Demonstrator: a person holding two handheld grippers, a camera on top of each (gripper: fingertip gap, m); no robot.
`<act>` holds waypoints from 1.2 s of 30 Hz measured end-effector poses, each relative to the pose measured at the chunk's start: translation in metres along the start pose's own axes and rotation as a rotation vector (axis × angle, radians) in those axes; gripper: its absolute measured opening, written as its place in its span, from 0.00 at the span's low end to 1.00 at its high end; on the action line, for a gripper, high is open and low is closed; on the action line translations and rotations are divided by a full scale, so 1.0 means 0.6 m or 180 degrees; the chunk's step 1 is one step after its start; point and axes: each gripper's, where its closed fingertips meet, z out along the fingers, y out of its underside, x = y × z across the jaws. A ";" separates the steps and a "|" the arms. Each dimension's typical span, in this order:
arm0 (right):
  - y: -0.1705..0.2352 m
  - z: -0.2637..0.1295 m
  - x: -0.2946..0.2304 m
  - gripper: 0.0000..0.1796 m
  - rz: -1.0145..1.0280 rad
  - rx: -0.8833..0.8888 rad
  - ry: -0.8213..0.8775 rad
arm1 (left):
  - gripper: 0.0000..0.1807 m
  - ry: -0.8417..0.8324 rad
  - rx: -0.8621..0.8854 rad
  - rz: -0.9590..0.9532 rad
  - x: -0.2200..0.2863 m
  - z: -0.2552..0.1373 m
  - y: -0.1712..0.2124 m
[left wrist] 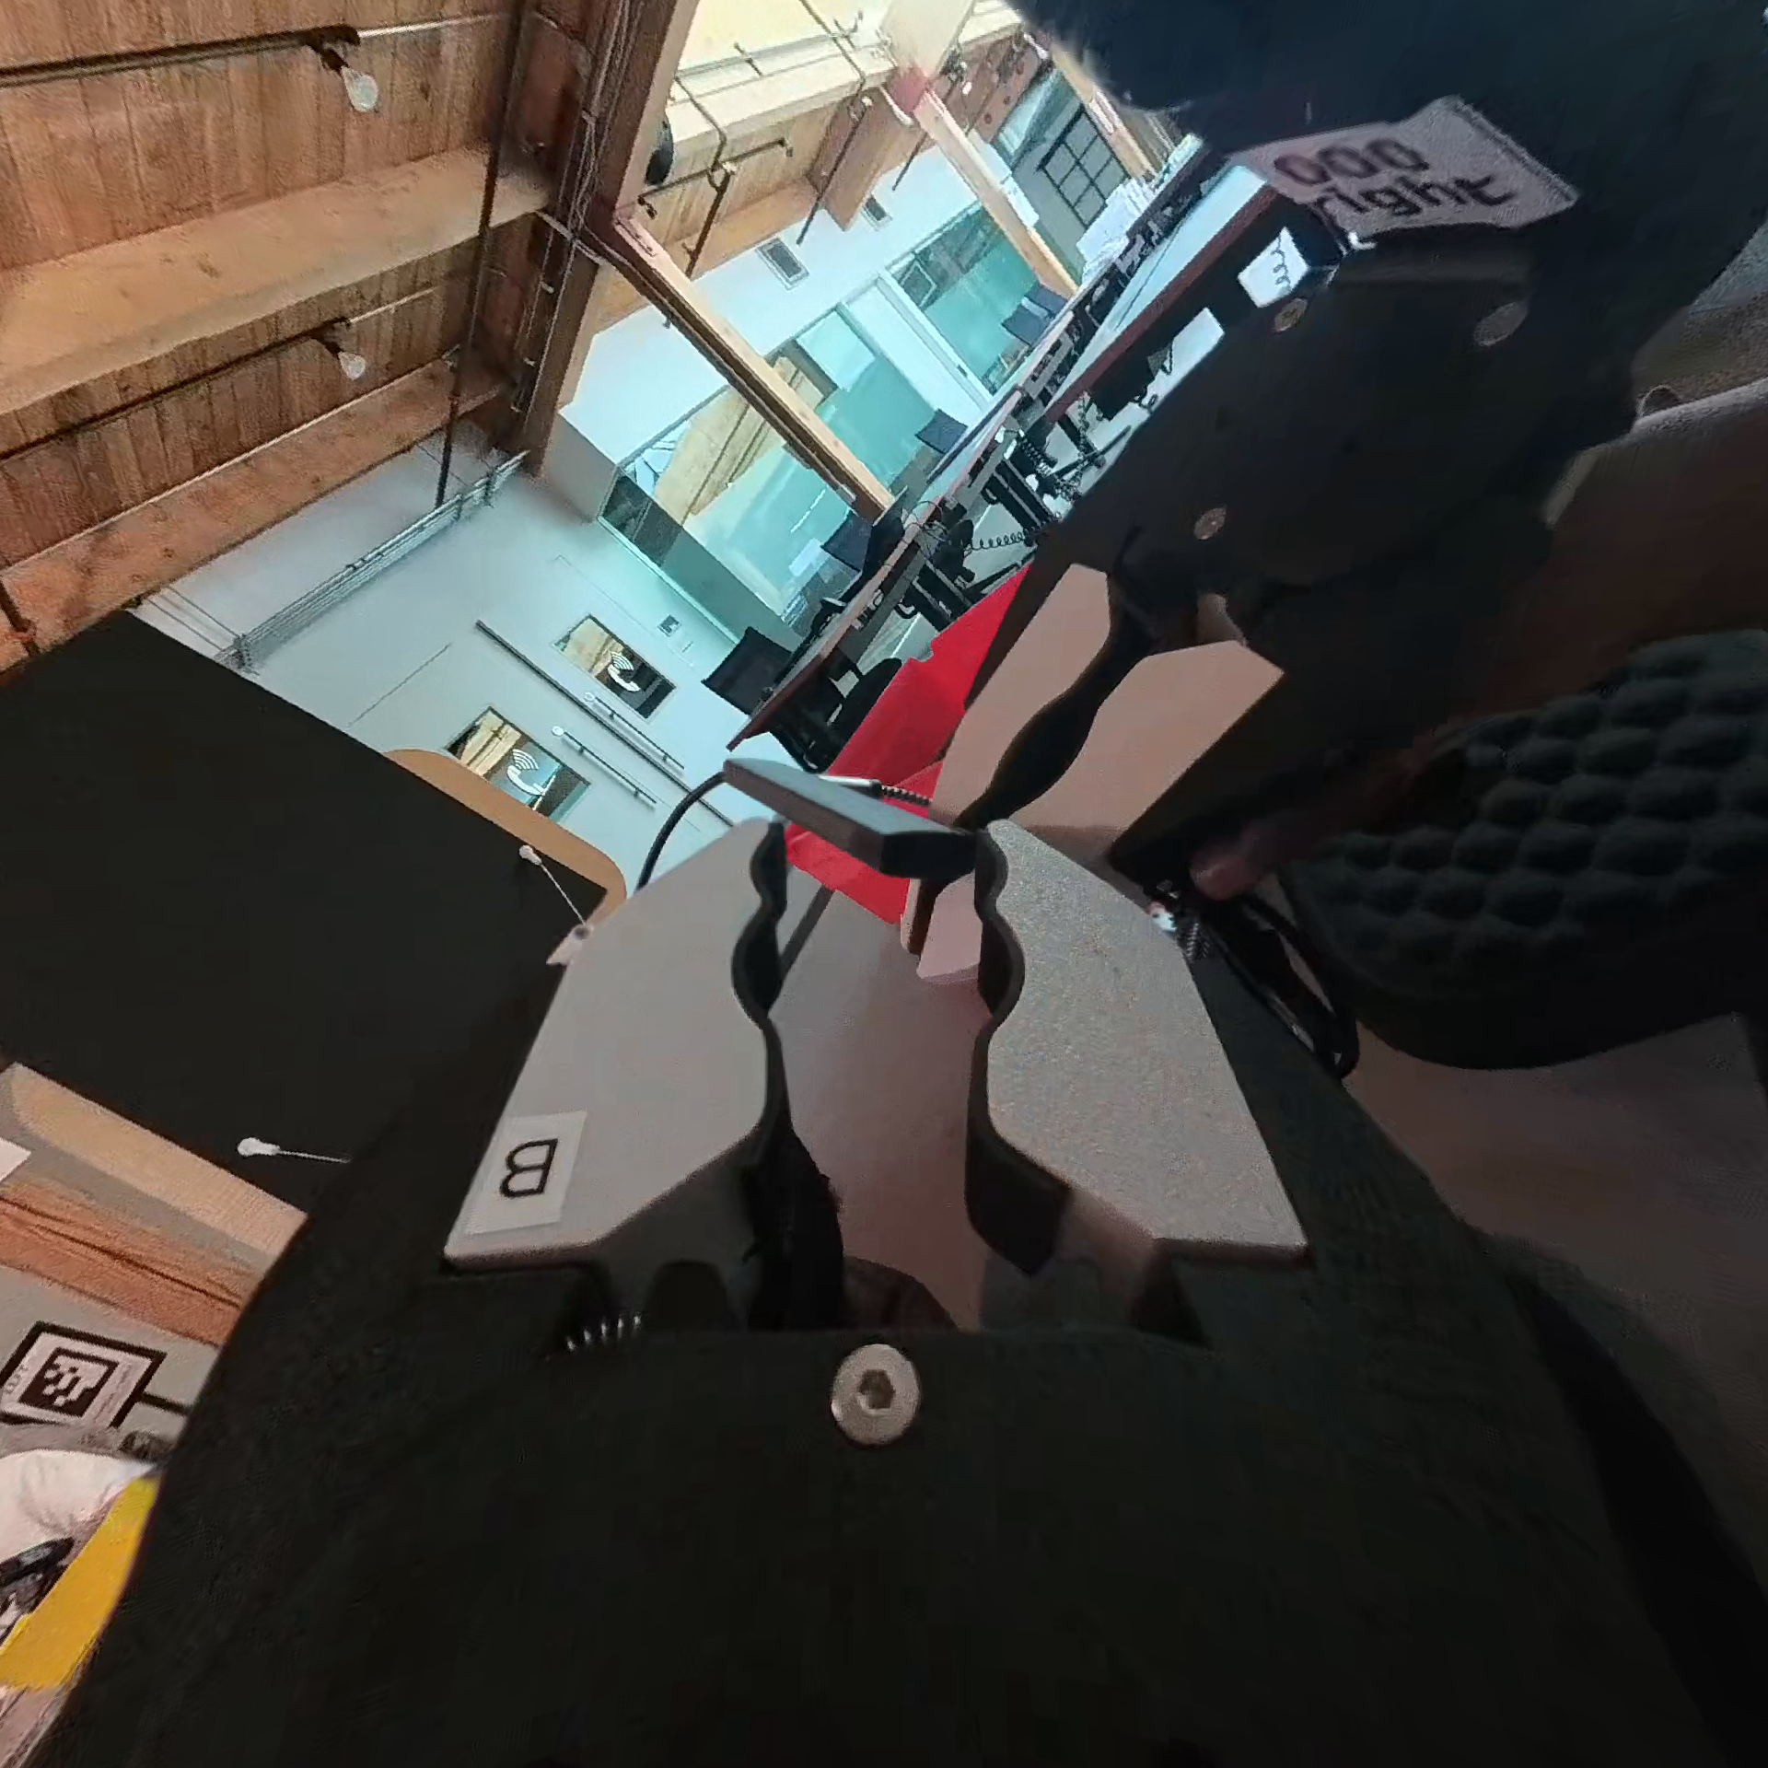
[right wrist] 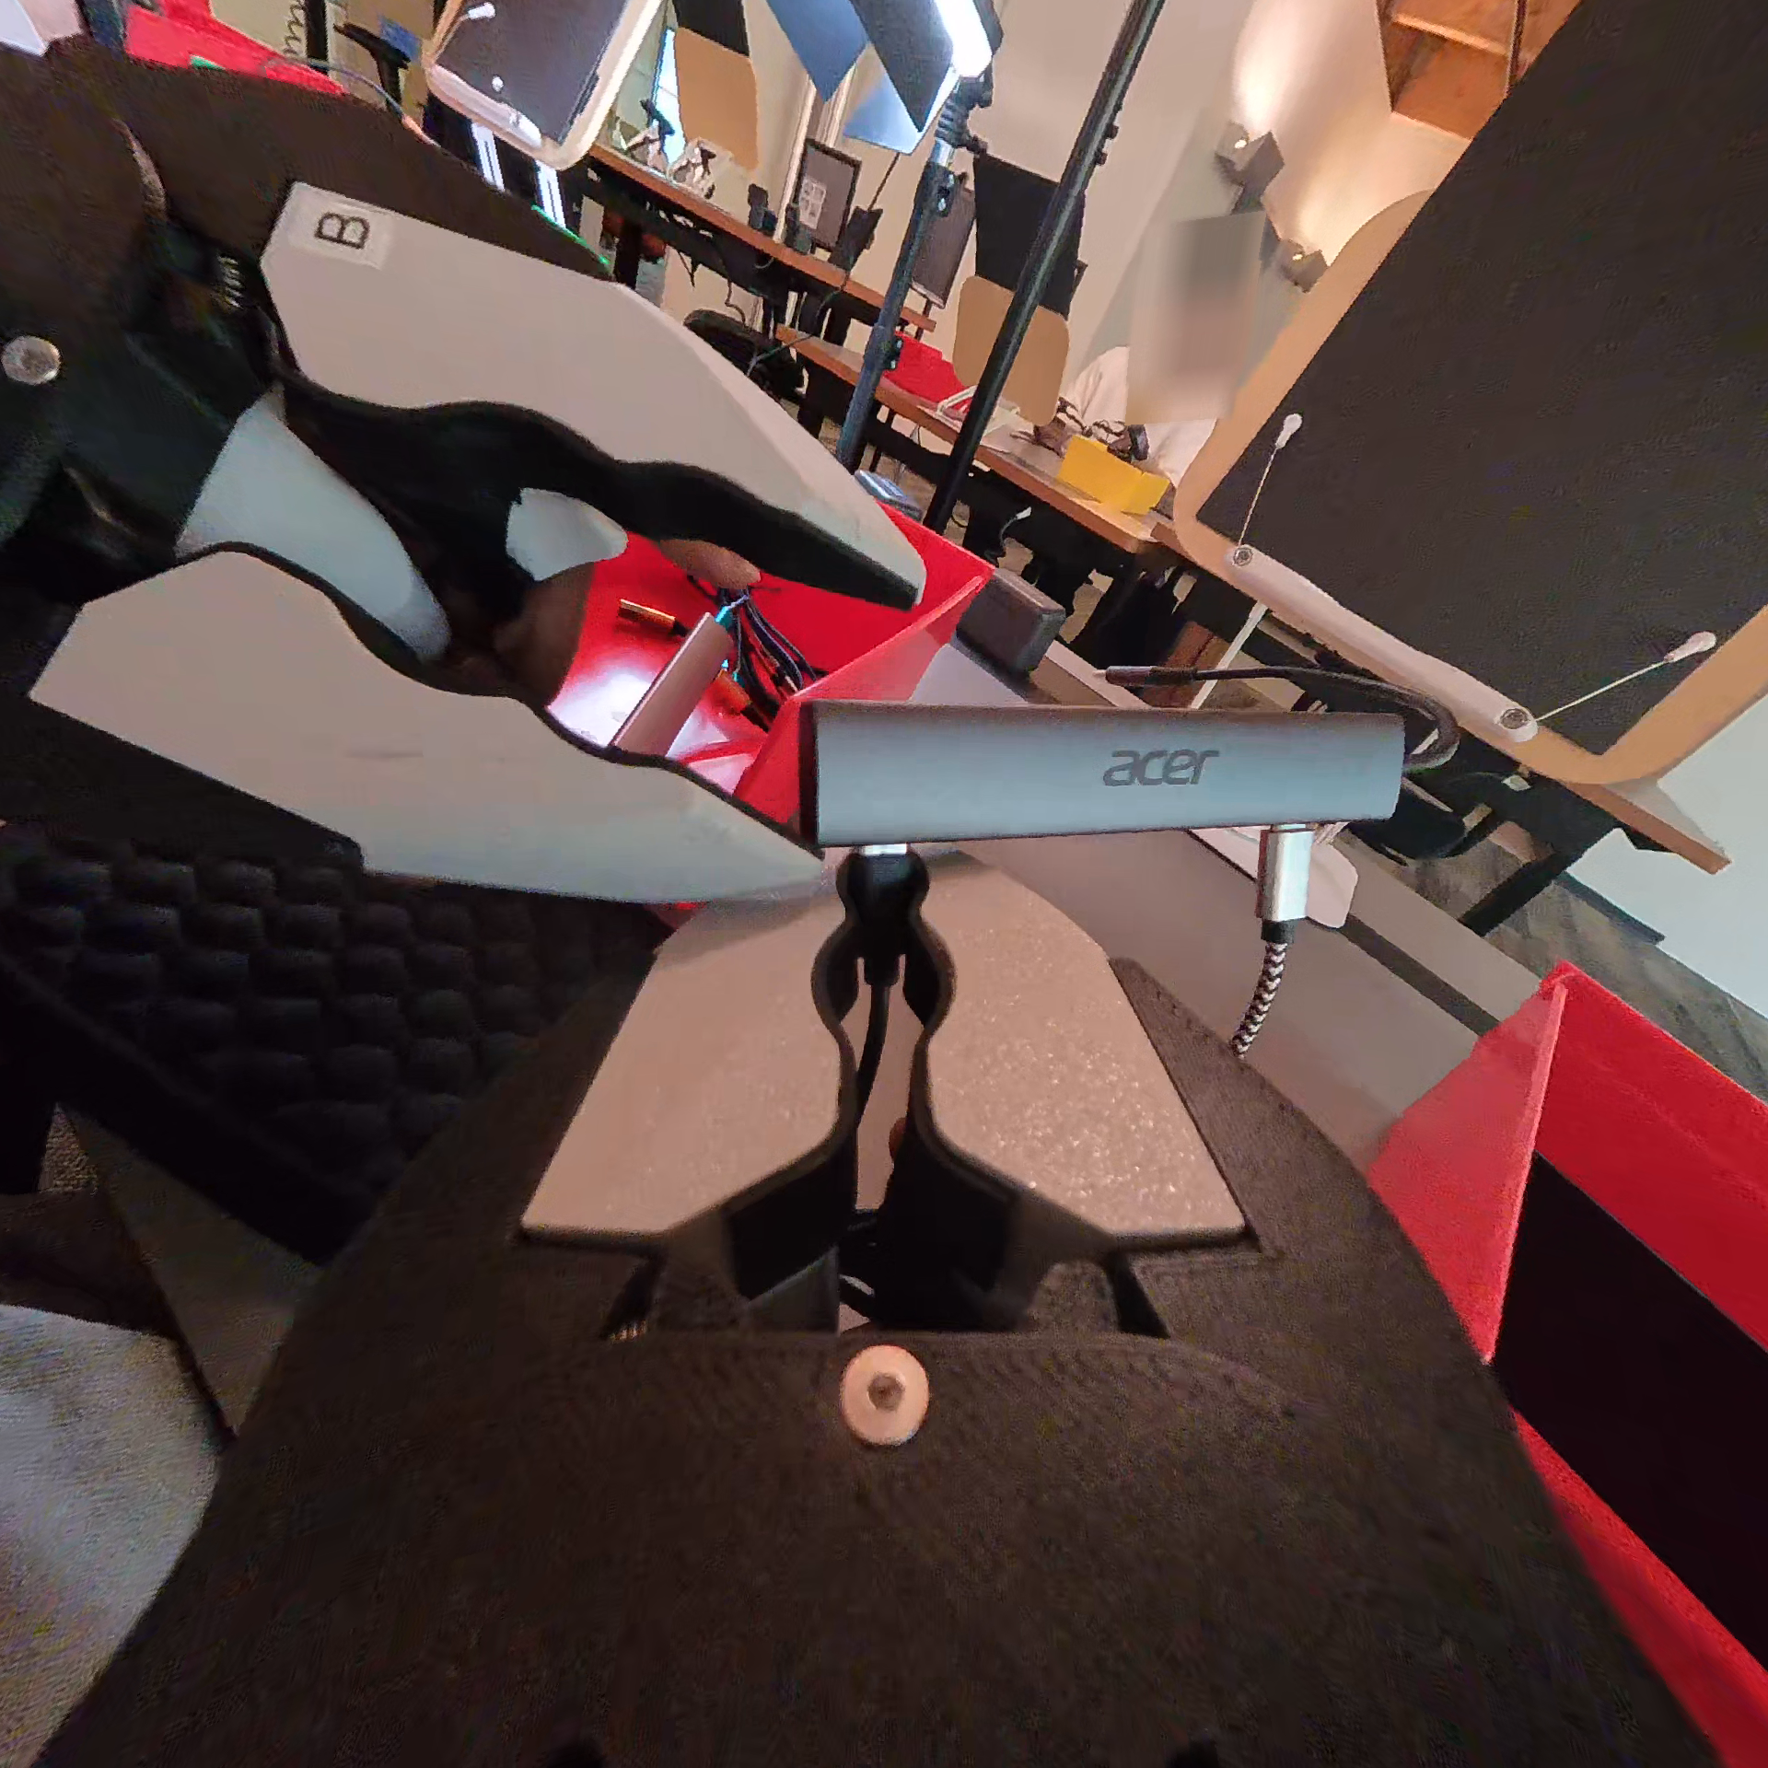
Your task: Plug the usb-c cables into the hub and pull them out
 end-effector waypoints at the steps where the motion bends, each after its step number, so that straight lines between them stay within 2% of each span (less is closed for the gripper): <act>1: 0.002 0.001 -0.001 0.02 0.0007 -0.0023 -0.0014 | 0.20 0.0039 -0.0023 0.0006 0.002 0.000 0.002; 5: 0.010 0.003 -0.009 0.02 -0.0009 -0.0127 -0.0084 | 0.15 0.0259 -0.0104 -0.0105 0.016 -0.001 0.009; 9: 0.023 0.004 -0.017 0.02 -0.0015 -0.0265 -0.0155 | 0.15 0.0394 -0.0176 -0.0031 0.024 -0.002 0.019; 14: 0.022 0.005 -0.012 0.02 0.0081 -0.0208 -0.0121 | 0.11 0.0139 -0.0139 0.0326 0.020 0.002 0.017; 16: 0.026 0.005 -0.009 0.02 0.0120 -0.0215 -0.0061 | 0.05 0.0126 -0.0164 0.0383 0.027 0.007 0.020; 18: 0.037 0.005 -0.002 0.02 0.0138 -0.0269 0.0018 | 0.04 0.0078 -0.0211 0.0400 0.034 0.016 0.028; 21: 0.049 0.006 0.003 0.02 0.0196 -0.0333 0.0050 | 0.05 0.0058 -0.0301 0.0344 0.034 0.022 0.038; 25: 0.071 0.010 -0.004 0.02 0.0206 -0.0442 -0.0074 | 0.24 0.0043 -0.0473 0.0159 0.023 0.019 0.060; 26: 0.072 0.011 -0.006 0.02 0.0191 -0.0444 -0.0109 | 0.26 0.0054 -0.0443 0.0023 0.020 0.016 0.061; 28: 0.065 0.010 -0.013 0.02 0.0151 -0.0377 -0.0192 | 0.25 0.0205 -0.0374 -0.0218 0.024 0.012 0.060; 31: 0.059 0.008 -0.020 0.02 0.0171 -0.0293 -0.0302 | 0.17 0.0496 -0.0277 -0.0556 0.038 0.009 0.056; 32: 0.055 0.007 -0.020 0.02 0.0186 -0.0261 -0.0303 | 0.14 0.0521 -0.0196 -0.0603 0.039 0.008 0.053; 36: 0.050 0.009 -0.017 0.02 0.0270 -0.0220 -0.0251 | 0.13 0.0377 -0.0172 -0.0542 0.034 0.012 0.052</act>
